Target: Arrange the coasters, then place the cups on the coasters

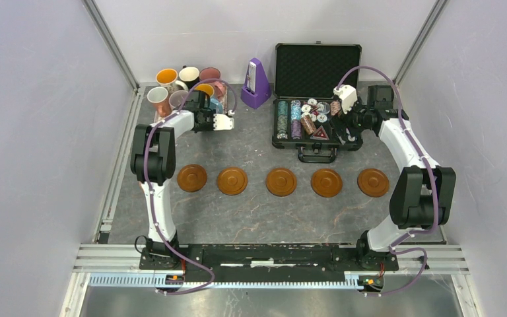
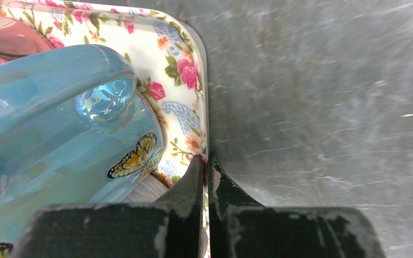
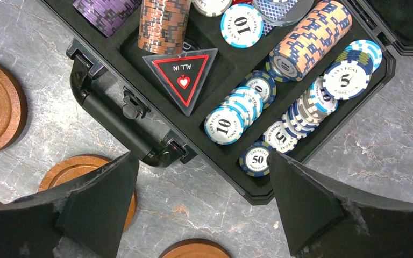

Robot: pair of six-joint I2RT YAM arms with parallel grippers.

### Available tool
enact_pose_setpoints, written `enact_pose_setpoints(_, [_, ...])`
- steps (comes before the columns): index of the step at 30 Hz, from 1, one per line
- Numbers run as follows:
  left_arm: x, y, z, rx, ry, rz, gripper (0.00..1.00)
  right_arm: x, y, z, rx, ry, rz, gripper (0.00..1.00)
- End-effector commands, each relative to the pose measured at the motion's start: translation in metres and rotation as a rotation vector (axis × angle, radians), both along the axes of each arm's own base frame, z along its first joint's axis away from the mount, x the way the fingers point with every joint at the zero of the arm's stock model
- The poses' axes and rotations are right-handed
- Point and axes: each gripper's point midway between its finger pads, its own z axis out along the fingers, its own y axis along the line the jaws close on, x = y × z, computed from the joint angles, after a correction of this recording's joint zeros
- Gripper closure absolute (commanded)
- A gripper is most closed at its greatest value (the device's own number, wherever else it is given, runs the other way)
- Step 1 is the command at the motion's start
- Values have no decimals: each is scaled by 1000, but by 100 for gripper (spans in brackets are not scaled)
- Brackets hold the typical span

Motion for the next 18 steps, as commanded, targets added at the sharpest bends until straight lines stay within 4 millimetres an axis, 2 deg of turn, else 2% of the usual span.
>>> enact_pose_setpoints(1, [-87,-51,-30,-81,296,-62,98,2,-1,13,-4,-44,10,2])
enact_pose_setpoints(8, [-122,-66,-30,-82,376,-84,98,-2,-3,15,-6,-54,7,2])
enact_pose_setpoints(14, [-166,-81,-28,-78,446,-172,98,-5,-2,16,4,-57,7,2])
enact_pose_setpoints(18, [-181,-95,-26,-89,467,-173,98,-6,0,17,15,-59,7,2])
